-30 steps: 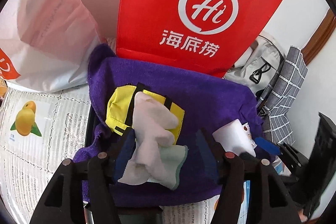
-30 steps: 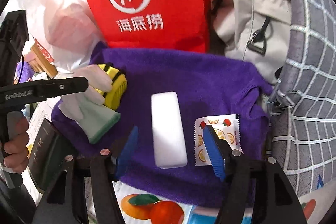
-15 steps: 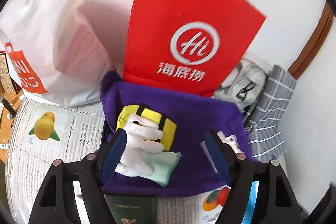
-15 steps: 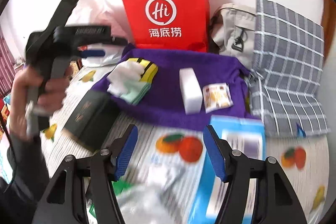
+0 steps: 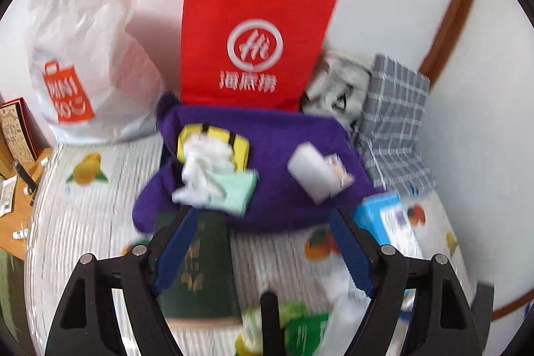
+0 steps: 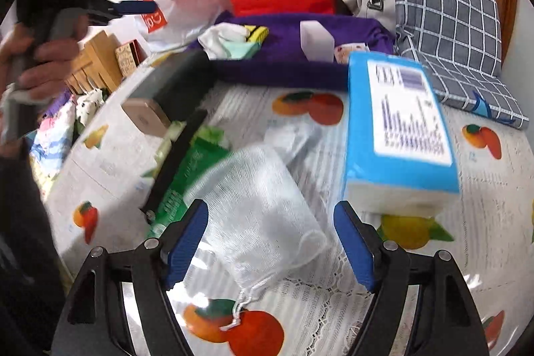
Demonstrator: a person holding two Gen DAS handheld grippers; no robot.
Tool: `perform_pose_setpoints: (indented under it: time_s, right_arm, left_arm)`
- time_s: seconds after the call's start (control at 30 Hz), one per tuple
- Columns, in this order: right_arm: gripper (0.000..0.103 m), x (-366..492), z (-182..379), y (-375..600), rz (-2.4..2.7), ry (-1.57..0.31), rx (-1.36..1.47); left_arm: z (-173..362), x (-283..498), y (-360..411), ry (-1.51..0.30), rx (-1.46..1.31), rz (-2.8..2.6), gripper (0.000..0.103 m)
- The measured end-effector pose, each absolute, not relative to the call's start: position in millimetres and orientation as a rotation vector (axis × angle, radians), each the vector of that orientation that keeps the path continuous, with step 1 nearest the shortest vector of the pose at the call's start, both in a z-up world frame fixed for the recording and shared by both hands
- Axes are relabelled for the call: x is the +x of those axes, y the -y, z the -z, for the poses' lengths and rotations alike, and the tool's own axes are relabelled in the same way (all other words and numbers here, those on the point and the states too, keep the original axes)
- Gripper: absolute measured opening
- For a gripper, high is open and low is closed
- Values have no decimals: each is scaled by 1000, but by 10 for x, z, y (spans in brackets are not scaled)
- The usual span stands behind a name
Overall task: Organize soft objects
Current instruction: 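Move the right tool to the white mesh bag while the left tool moves to a black watch strap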
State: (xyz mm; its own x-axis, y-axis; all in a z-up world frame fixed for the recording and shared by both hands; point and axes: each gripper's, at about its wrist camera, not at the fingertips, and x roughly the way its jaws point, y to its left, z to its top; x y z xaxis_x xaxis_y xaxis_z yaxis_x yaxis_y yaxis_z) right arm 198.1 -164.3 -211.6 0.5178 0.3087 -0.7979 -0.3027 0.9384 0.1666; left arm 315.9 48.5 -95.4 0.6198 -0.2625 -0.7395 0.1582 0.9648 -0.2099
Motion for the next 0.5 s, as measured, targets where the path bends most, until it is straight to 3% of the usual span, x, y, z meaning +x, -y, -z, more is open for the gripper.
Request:
perform_pose_setpoints:
  time_s: [0.2, 0.3, 0.5]
  right_arm:
    - [81, 2092, 2370, 1526, -430, -1007, 29]
    - [92, 2034, 2386, 1437, -452, -987, 0]
    - [90, 1903, 2445, 1291, -388, -944, -103]
  left_arm:
    - [1245, 2741, -689, -915, -192, 229, 81]
    - [1273, 2531, -894, -911, -239, 212, 81]
    - [1355, 2292, -939, -933, -184, 191, 81]
